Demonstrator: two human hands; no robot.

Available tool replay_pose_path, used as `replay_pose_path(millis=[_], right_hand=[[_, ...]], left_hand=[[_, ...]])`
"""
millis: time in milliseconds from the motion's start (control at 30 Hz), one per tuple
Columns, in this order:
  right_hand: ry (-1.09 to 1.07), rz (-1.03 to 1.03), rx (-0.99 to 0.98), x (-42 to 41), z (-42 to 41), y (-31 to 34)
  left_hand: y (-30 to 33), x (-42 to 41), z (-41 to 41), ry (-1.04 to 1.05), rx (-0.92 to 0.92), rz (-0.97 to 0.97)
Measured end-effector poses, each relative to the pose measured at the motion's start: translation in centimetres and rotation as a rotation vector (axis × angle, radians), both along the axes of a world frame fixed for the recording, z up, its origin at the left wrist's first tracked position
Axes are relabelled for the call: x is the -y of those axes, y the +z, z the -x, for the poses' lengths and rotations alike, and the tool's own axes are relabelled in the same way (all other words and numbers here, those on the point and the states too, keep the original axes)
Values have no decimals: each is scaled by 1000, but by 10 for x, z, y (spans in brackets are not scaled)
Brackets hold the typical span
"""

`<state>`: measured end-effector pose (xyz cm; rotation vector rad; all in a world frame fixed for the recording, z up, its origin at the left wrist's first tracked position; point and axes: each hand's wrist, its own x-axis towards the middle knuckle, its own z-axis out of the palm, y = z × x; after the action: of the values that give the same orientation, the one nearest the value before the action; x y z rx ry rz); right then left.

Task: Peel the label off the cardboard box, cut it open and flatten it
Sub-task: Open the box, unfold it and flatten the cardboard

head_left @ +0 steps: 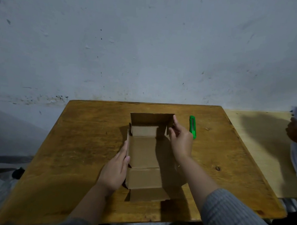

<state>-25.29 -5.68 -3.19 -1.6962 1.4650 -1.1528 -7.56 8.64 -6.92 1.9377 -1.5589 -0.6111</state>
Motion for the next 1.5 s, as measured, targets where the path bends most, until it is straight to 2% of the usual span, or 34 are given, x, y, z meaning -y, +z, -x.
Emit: replay_pose_path(millis=[300, 433, 667, 767, 933, 1133, 1333, 1500], right_hand=[[-98, 8, -96, 51, -29, -11], [-26, -23, -201, 75, -40, -9], [-97, -13, -193, 106, -51, -13], [-103, -9, -220, 107, -58, -14], [14, -42, -368, 93, -58, -16], [78, -27, -532, 48, -46, -28], [42, 30, -698, 1, -40, -38], [283, -32, -841, -32, -35, -44]], left_hand=[[-14, -1, -10, 15, 49, 119], [-21, 0, -16, 58, 121, 161], [-30, 10, -29, 145, 261, -82], [-29, 15, -35, 181, 299, -100], [-22, 24, -33, 201, 328, 50], [-6, 44, -17, 306, 337, -258], [0, 49, -11, 327, 298, -344], [3, 48, -13, 312, 264, -375]])
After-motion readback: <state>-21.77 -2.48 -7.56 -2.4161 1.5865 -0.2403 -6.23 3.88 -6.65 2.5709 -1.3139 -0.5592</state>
